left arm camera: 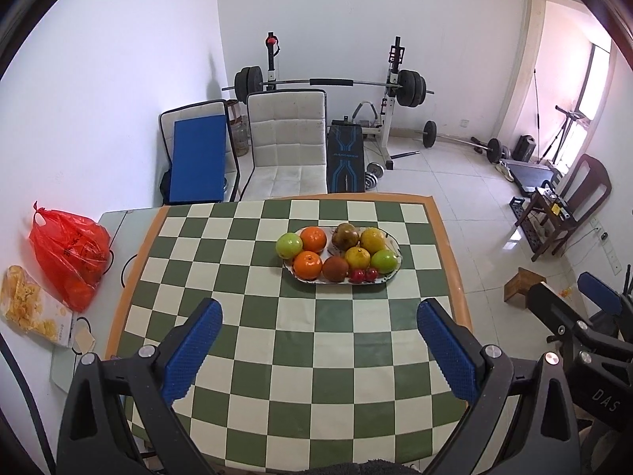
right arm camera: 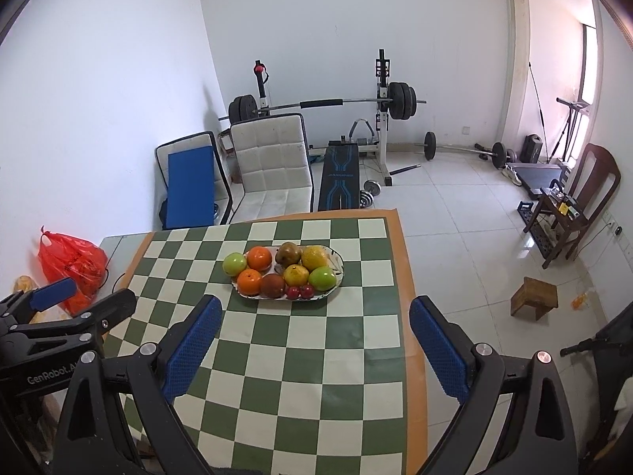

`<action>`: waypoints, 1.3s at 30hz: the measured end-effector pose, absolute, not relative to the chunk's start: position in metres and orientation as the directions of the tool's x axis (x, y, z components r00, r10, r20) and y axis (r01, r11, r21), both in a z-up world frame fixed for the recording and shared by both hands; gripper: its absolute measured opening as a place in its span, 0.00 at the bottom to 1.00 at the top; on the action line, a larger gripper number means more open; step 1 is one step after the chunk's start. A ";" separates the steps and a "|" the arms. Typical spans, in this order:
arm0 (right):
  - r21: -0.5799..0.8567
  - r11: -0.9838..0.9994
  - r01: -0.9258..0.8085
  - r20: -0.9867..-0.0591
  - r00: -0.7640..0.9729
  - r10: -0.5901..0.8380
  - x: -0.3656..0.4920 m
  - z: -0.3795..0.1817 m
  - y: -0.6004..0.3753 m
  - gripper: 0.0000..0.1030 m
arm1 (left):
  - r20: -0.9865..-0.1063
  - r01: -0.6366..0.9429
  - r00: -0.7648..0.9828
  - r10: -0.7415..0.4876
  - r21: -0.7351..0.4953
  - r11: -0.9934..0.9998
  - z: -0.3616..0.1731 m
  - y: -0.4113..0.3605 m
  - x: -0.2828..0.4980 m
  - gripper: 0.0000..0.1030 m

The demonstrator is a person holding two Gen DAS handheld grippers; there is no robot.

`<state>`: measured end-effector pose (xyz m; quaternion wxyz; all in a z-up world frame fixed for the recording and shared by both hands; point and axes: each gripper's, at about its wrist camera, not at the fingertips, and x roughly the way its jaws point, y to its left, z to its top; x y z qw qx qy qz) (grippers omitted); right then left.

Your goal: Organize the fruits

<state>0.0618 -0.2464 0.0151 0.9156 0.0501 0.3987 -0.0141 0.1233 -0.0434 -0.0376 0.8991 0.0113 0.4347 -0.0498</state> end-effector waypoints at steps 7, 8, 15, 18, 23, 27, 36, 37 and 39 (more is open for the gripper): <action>0.067 0.995 0.078 -0.742 0.670 -0.003 0.093 -0.006 -0.253 0.95 | -0.795 0.081 0.604 -0.057 -0.010 0.997 -0.055 -0.045 0.153 0.98; 0.066 0.995 0.080 -0.741 0.671 -0.004 0.098 -0.009 -0.254 0.95 | -0.797 0.079 0.602 -0.052 -0.005 0.997 -0.058 -0.045 0.156 0.98; 0.049 0.995 0.086 -0.759 0.650 -0.018 0.136 -0.036 -0.256 0.95 | -0.813 0.064 0.582 -0.029 0.010 0.998 -0.080 -0.046 0.183 0.98; 0.045 0.995 0.084 -0.774 0.632 -0.019 0.152 -0.050 -0.257 0.95 | -0.827 0.063 0.562 -0.023 0.016 0.998 -0.092 -0.045 0.195 0.98; 0.037 0.996 0.080 -0.796 0.605 -0.019 0.176 -0.071 -0.255 0.95 | -0.841 0.062 0.541 -0.003 0.036 0.997 -0.113 -0.044 0.213 0.98; 0.024 0.996 0.088 -0.803 0.594 -0.033 0.195 -0.088 -0.255 0.95 | -0.852 0.061 0.524 0.010 0.049 0.997 -0.130 -0.043 0.226 0.98; 0.003 0.995 0.095 -0.821 0.568 -0.052 0.222 -0.120 -0.256 0.98 | -0.857 0.060 0.516 0.016 0.054 0.997 -0.146 -0.042 0.240 1.00; -0.001 0.996 0.094 -0.820 0.570 -0.055 0.223 -0.121 -0.256 0.98 | -0.854 0.062 0.519 0.013 0.053 0.997 -0.146 -0.042 0.240 1.00; -0.006 0.996 0.090 -0.819 0.572 -0.057 0.224 -0.122 -0.255 0.98 | -0.851 0.062 0.524 0.017 0.057 0.996 -0.146 -0.042 0.241 1.00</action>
